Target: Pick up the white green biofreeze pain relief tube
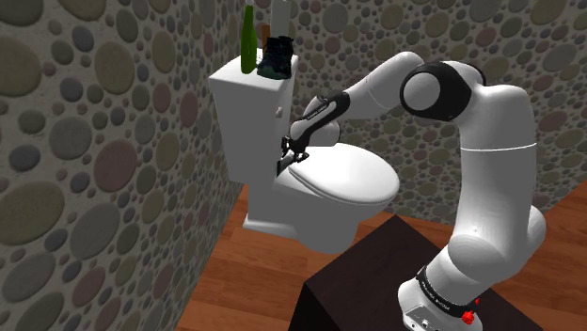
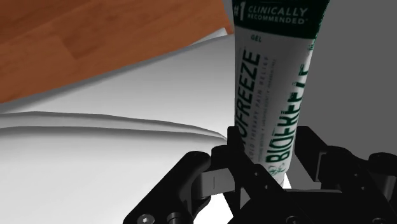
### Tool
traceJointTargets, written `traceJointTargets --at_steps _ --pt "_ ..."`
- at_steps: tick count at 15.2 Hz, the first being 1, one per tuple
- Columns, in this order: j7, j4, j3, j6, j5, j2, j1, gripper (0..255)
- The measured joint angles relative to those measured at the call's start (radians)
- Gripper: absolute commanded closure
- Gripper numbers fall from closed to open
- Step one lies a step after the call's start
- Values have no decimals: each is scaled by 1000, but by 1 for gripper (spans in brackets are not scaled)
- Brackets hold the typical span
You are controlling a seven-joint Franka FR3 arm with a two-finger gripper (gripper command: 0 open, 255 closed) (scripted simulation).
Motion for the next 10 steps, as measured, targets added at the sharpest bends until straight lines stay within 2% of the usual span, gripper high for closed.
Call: traceJointTargets --at_steps 10 --pt "23 -12 -17 -90 -15 -102 10 255"
